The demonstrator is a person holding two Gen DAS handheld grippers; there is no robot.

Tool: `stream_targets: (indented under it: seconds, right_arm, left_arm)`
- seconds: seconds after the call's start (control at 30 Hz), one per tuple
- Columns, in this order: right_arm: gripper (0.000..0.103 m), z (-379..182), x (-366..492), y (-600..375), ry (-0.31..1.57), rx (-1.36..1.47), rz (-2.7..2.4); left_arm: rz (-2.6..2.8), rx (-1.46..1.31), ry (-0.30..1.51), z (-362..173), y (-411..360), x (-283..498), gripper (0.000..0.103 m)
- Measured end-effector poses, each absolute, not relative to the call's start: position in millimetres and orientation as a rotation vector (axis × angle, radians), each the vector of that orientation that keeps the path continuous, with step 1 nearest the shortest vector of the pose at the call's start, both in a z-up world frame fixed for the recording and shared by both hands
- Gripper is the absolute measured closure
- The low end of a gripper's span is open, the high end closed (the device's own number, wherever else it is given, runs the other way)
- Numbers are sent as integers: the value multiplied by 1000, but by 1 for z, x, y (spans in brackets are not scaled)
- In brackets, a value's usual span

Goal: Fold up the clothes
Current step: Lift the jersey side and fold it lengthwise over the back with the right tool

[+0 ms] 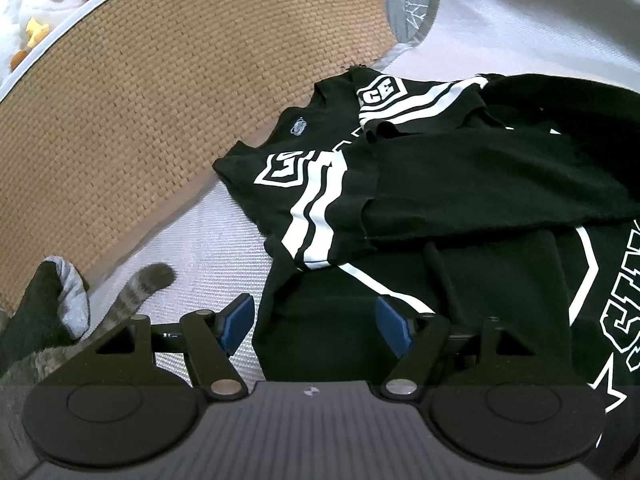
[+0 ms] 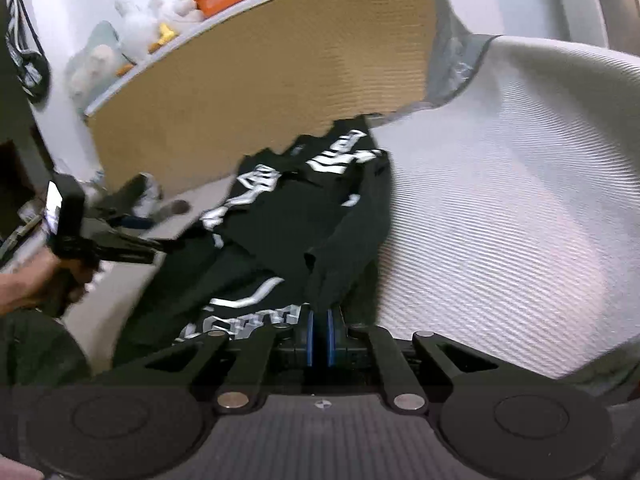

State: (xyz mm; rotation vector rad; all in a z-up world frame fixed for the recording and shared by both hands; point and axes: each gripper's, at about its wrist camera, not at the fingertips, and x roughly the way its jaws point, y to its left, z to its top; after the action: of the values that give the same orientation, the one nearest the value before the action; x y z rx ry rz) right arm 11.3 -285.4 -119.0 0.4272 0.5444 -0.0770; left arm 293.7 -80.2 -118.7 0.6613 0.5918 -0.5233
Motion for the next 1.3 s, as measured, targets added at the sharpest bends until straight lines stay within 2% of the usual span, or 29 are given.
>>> stream_targets:
  seconds: [0.17,0.33,0.67,0.77,0.83,1.3]
  right_arm:
    - [95,-112,26,-273,518,473,20]
    - [95,-114,43,-252,534,447,92]
    - [95,-113,63,-234,526,438,187]
    - [95,-113,71,-226,535,432,214]
    - [95,-110,75,-220,540,425,236]
    - [95,-108,108,-171,620,370,337]
  left_arm:
    - [-518,610,594,-115,-75,297,32]
    - [-528,439,685,-112,-52,317,31]
    - [-460,305,765,-155,72,312,25]
    - [-387,259,753,-165,105,306,16]
    - [-356,229,741,-172,119,302,3]
    - [-375,187,647,-186,124,290,0]
